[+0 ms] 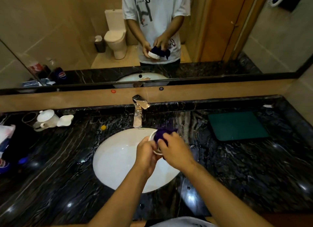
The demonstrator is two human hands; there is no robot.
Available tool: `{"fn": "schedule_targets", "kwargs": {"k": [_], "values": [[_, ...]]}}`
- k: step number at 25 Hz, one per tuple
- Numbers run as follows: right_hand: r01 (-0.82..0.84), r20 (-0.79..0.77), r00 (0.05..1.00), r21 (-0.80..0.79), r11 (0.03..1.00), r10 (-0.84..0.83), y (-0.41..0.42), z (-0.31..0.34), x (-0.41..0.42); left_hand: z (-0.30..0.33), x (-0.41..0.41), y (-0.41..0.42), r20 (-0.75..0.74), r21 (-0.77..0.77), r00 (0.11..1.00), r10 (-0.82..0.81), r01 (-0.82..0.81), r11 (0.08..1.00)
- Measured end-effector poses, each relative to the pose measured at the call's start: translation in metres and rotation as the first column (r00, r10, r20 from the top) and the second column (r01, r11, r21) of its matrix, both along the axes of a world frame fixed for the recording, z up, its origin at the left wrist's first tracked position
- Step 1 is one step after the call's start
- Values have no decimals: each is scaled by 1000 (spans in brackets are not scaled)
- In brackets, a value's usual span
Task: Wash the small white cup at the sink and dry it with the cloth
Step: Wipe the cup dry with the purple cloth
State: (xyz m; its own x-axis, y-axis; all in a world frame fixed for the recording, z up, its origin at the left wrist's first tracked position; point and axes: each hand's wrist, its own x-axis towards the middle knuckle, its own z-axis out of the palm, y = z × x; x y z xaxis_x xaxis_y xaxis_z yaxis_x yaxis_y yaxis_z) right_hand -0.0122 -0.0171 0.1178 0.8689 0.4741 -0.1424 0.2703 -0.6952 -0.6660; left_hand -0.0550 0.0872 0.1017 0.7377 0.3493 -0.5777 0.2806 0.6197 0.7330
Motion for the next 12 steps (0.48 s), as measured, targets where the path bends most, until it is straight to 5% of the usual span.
{"fn": "schedule_targets", "kwargs": {"k": [2,6,12], "values": [[19,-9,1000,-100,995,-20,5,-6,-9,-6,-5,-3,-34,30,999,-15,16,999],[27,-268,963,89,996,-2,6,-7,-15,-15,-10,8,1,-122,1000,-15,15,992],[-127,-152,985,-298,946,84,9,2,-8,-33,-7,4,-116,271,979,-168,194,943]]}}
